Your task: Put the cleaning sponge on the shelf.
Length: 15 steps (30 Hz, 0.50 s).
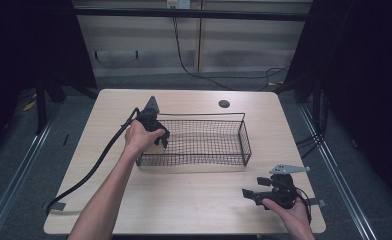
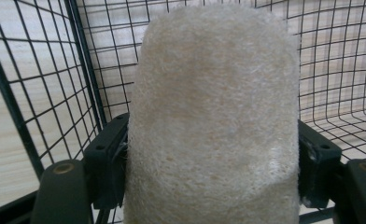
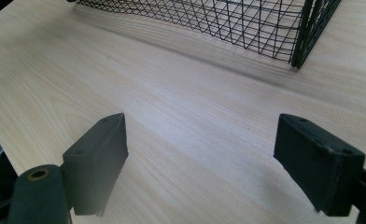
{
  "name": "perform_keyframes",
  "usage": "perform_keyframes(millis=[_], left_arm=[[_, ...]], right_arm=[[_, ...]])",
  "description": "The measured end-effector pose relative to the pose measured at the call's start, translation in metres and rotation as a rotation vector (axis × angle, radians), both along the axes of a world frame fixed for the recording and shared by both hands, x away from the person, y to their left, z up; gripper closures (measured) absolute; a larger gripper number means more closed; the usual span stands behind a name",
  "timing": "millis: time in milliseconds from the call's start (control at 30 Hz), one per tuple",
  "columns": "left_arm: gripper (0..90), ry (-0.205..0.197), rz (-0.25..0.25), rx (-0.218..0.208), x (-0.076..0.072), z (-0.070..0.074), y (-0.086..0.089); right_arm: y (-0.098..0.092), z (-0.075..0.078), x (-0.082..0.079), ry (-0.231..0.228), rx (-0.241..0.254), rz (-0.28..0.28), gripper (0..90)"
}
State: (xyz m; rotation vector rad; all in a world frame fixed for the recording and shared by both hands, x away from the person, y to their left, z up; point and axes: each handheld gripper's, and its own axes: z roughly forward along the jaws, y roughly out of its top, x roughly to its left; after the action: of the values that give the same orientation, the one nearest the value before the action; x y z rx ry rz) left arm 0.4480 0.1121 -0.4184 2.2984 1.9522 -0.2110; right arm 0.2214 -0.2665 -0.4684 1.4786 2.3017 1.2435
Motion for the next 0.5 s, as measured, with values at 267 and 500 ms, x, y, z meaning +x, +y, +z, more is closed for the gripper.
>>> perform_keyframes(millis=[267, 500], left_arm=[[27.2, -0.019, 0.003, 0.009, -0.0016, 0.0003, 0.0008], [27.0, 0.012, 0.004, 0.015, -0.0028, -0.0066, -0.0001]], right_arm=[[0.0002, -0.0002, 0.0003, -0.001, -0.003, 0.001, 17.2], [-0.0001, -0.0003, 0.0004, -0.001, -0.002, 0.002, 17.1]])
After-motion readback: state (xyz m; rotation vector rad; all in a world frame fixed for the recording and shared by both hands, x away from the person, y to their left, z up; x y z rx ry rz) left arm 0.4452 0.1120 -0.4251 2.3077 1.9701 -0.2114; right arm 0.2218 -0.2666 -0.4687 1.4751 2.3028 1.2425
